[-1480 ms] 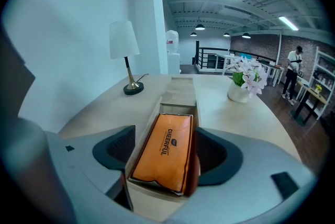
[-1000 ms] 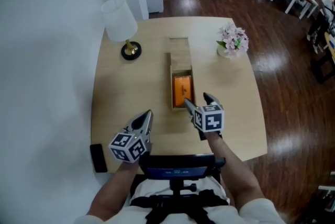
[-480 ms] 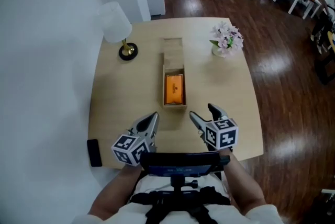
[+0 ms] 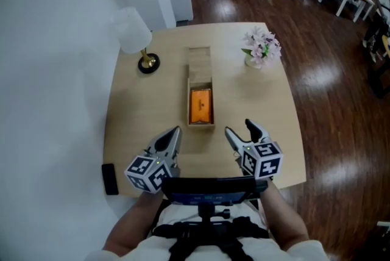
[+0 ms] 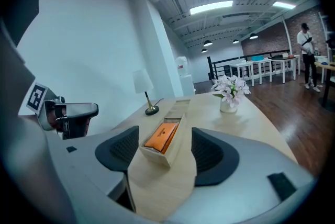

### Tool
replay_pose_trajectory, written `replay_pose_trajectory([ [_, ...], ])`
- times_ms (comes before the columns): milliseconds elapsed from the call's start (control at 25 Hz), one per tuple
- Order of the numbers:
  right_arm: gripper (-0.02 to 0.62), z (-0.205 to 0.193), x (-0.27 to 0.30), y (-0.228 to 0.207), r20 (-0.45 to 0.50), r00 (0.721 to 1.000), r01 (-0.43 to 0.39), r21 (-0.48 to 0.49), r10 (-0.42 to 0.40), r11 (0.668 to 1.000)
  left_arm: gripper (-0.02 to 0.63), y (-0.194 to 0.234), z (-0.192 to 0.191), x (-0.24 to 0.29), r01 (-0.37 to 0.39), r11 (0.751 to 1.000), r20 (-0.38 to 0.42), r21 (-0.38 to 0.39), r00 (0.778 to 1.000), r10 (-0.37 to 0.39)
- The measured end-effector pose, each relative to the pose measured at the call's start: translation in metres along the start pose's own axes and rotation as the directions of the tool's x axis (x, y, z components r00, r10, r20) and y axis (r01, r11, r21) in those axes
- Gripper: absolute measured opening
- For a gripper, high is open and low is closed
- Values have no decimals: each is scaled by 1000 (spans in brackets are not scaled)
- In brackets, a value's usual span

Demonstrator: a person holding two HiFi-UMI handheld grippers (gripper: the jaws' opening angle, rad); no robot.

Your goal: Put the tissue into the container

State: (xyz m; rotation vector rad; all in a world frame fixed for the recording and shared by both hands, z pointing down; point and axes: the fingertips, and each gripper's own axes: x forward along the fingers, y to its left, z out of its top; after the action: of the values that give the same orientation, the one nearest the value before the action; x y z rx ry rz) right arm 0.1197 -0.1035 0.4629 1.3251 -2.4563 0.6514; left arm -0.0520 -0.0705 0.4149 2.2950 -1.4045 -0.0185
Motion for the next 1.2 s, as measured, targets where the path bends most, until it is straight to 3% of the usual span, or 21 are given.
replay_pose_trajectory([
  [280, 285, 29, 13, -10, 33, 999, 38, -46, -36, 998, -12, 10, 11, 7, 1, 1000, 16, 2, 1000, -1],
  [520, 195, 35, 13, -3, 44, 998, 56, -116, -51, 992, -12, 8, 6, 5, 18, 1000, 9, -6, 1000, -18],
  [1200, 69, 37, 9, 7, 39, 998, 53, -142, -48, 989, -12, 2, 5, 0, 44, 999, 5, -18, 999, -44],
])
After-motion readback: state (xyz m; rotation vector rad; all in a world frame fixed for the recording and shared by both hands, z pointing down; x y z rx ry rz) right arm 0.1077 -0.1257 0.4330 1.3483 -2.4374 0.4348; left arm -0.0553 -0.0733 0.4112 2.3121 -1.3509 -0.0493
